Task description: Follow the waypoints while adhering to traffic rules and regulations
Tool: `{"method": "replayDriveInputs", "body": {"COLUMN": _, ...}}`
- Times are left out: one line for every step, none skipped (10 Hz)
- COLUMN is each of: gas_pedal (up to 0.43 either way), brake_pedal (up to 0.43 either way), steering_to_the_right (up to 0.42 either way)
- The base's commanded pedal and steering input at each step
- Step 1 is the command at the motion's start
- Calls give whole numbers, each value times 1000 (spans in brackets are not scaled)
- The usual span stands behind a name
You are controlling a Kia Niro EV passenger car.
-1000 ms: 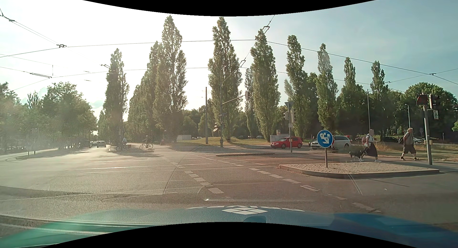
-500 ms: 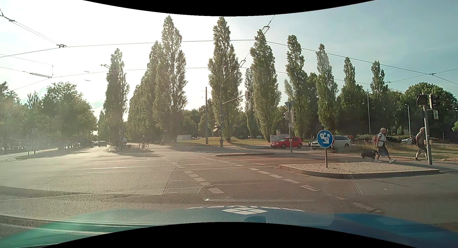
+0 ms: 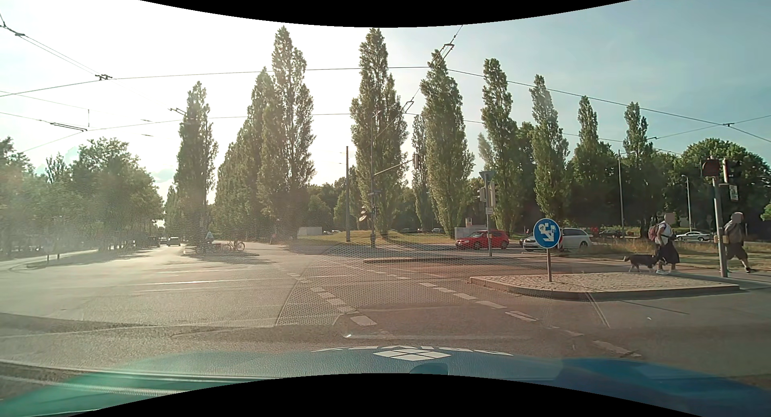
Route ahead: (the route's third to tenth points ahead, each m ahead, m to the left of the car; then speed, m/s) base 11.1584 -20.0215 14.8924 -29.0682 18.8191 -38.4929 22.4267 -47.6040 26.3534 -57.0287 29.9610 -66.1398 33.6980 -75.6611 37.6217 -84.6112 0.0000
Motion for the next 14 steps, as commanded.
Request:
{"method": "replayDriveInputs", "body": {"gas_pedal": 0, "brake_pedal": 213, "steering_to_the_right": 360}}
{"method": "replayDriveInputs", "body": {"gas_pedal": 0, "brake_pedal": 213, "steering_to_the_right": 360}}
{"method": "replayDriveInputs", "body": {"gas_pedal": 0, "brake_pedal": 207, "steering_to_the_right": 361}}
{"method": "replayDriveInputs", "body": {"gas_pedal": 0, "brake_pedal": 201, "steering_to_the_right": 362}}
{"method": "replayDriveInputs", "body": {"gas_pedal": 0, "brake_pedal": 201, "steering_to_the_right": 362}}
{"method": "replayDriveInputs", "body": {"gas_pedal": 0, "brake_pedal": 195, "steering_to_the_right": 363}}
{"method": "replayDriveInputs", "body": {"gas_pedal": 0, "brake_pedal": 189, "steering_to_the_right": 365}}
{"method": "replayDriveInputs", "body": {"gas_pedal": 0, "brake_pedal": 67, "steering_to_the_right": 369}}
{"method": "replayDriveInputs", "body": {"gas_pedal": 0, "brake_pedal": 0, "steering_to_the_right": 373}}
{"method": "replayDriveInputs", "body": {"gas_pedal": 0, "brake_pedal": 0, "steering_to_the_right": 383}}
{"method": "replayDriveInputs", "body": {"gas_pedal": 0, "brake_pedal": 0, "steering_to_the_right": 399}}
{"method": "replayDriveInputs", "body": {"gas_pedal": 0, "brake_pedal": 0, "steering_to_the_right": 417}}
{"method": "replayDriveInputs", "body": {"gas_pedal": 0, "brake_pedal": 0, "steering_to_the_right": 446}}
{"method": "replayDriveInputs", "body": {"gas_pedal": 0, "brake_pedal": 0, "steering_to_the_right": 485}}
